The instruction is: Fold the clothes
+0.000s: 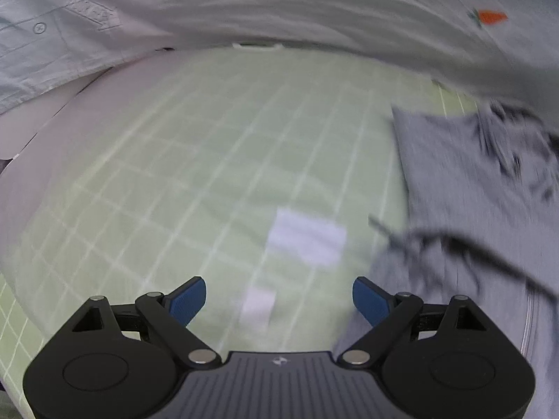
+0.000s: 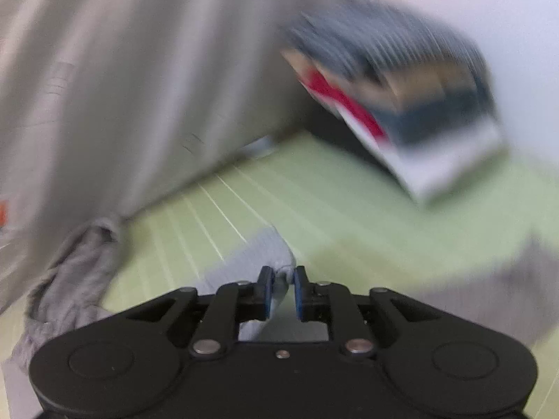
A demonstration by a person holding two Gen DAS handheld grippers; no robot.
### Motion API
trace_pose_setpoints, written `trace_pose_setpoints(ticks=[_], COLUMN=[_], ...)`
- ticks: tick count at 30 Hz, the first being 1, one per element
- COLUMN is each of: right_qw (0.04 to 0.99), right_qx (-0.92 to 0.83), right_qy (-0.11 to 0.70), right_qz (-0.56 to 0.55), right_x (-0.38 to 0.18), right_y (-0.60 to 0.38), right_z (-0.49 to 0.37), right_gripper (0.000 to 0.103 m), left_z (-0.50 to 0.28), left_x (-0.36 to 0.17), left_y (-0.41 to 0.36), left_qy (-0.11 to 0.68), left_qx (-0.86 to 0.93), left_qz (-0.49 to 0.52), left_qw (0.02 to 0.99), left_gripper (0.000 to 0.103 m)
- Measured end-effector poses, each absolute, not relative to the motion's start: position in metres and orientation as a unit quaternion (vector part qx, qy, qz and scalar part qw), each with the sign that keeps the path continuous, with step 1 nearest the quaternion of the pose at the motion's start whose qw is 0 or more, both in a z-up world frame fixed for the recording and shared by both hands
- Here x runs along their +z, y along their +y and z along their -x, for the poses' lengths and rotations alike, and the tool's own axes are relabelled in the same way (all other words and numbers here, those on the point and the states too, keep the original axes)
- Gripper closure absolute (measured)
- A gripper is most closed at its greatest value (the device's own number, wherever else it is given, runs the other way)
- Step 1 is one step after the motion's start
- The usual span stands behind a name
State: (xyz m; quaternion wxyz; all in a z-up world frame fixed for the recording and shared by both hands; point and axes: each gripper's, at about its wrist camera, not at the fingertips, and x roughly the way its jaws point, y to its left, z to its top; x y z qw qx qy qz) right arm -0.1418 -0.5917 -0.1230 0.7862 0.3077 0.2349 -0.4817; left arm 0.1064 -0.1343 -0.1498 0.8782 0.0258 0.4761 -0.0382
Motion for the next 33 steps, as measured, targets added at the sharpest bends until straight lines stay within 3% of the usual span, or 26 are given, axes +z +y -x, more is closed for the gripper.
trace_pose_setpoints(ticks=[1,3,8,14,19,24,28,30,32,33], right_qw=[0.773,0.768,0.772,0.775,0.780,0.783,0.779,0.775,0.772,0.773], right_qx=[-0.487,-0.488,-0.486,-0.466,-0.450,-0.436,-0.435,-0.441,-0.446,-0.446], right_qy=[0.238,0.249,0.272,0.306,0.331,0.355,0.358,0.354,0.350,0.350], right_qz=[-0.330,-0.332,-0.305,-0.299,-0.281,-0.266,-0.275,-0.282,-0.286,-0.284], right_x=[-0.132,-0.137,-0.142,-0.156,-0.165,-0.173,-0.175,-0.174,-0.172,-0.171], right_y=[-0.594,-0.595,-0.593,-0.598,-0.595,-0.594,-0.597,-0.598,-0.601,-0.602], right_z=[0.146,0.149,0.151,0.140,0.124,0.109,0.107,0.108,0.111,0.112], right_gripper=[0.069,0.065,0.035,0.018,0.014,0.015,0.021,0.029,0.050,0.056], left_z=[-0.112,-0.121,-0.142,-0.160,-0.156,-0.154,-0.151,-0.150,-0.149,-0.149], left_x=[-0.146,-0.140,-0.138,-0.159,-0.173,-0.178,-0.180,-0.181,-0.181,-0.182], left_y=[-0.134,-0.138,-0.166,-0.192,-0.191,-0.185,-0.184,-0.183,-0.182,-0.182], left_qy=[0.475,0.472,0.460,0.487,0.504,0.505,0.502,0.499,0.496,0.494], left_qx=[-0.037,-0.045,-0.084,-0.093,-0.076,-0.064,-0.055,-0.056,-0.058,-0.059], left_qz=[-0.016,-0.007,-0.037,-0.043,-0.057,-0.048,-0.040,-0.036,-0.035,-0.035], left_qw=[0.879,0.880,0.883,0.868,0.858,0.860,0.862,0.864,0.866,0.867], left_gripper=[0.012,0.012,0.012,0.012,0.008,0.002,0.000,0.000,0.000,0.000])
